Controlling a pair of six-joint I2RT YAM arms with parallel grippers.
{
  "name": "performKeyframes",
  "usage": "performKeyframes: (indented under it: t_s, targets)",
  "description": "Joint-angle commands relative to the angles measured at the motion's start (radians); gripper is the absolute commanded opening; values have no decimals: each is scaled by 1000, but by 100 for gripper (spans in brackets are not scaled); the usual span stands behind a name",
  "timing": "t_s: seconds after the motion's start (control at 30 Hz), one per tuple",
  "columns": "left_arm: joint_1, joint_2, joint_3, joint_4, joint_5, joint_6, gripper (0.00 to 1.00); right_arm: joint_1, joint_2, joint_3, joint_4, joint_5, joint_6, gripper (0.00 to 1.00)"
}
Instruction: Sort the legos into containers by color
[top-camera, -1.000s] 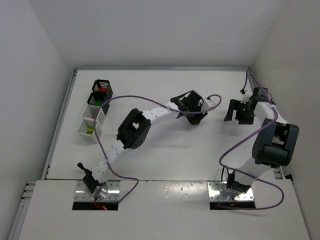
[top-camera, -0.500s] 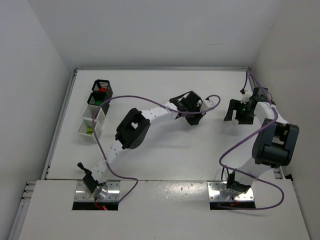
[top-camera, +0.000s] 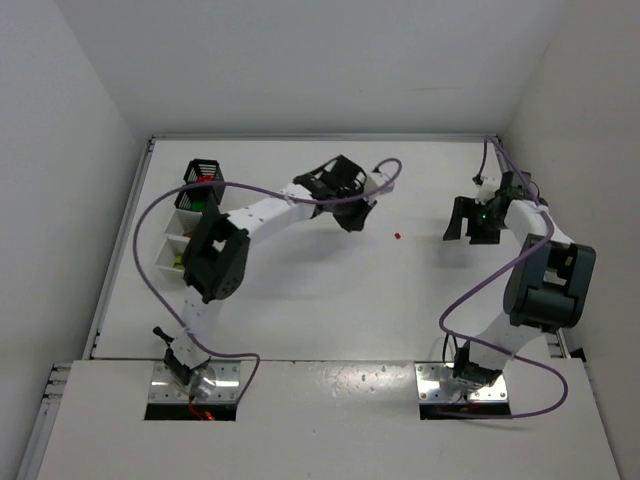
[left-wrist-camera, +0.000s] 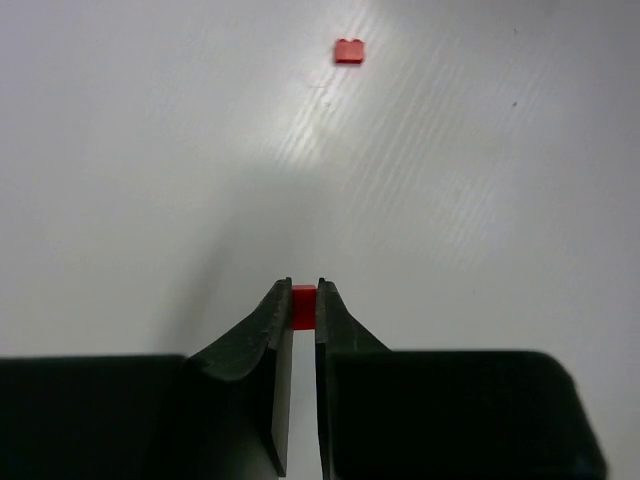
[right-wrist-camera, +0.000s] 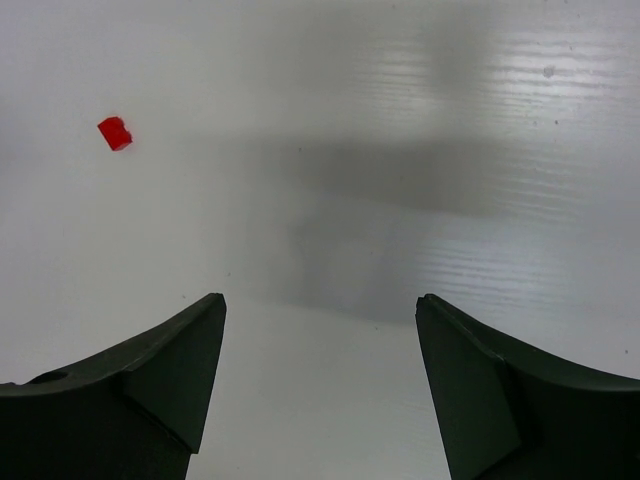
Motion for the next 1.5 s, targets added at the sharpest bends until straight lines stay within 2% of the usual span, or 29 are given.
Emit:
performKeyframes:
  t_s: [0.0,0.07,0.2,0.4,0.6,0.8,0.93,1.0,1.13,1.27,1.37,1.47]
  targets:
    - [106,-206,-66,11,4,-20,0,20,29,78,8,-38,-32,77]
    - [160,-279,-94,-5,4,-29,0,49,40,102,8,-49,-32,77]
    - [373,-326,-94,-116,19,-39,0,95,63,141,8,-49,-50,77]
    - [670,-308,-33,-186,18,-28,0,155,93,182,8,-49,-59,77]
    - [809,-192,79,-196,-50,-19,0,201,113,202,-1,-38,-70,77]
    - [841,-74,190,-196,-74,-28,0,210,104,193,-1,-20,-79,77]
    - [841,-44,199,-196,-75,-28,0,219,95,193,-1,-10,-79,77]
    - [841,-33,199,-196,-99,-37,3,219,86,184,-1,-1,-79,77]
    - [850,-14,199,-184,-148,-37,14,219,86,184,-1,-1,-79,77]
    - [860,-14,199,-174,-157,-37,33,219,86,184,-1,8,-79,77]
    - [860,-27,199,-165,-157,-37,43,228,96,194,-1,8,-79,77]
    - [860,-65,189,-124,-148,-37,45,228,106,204,-1,17,-79,77]
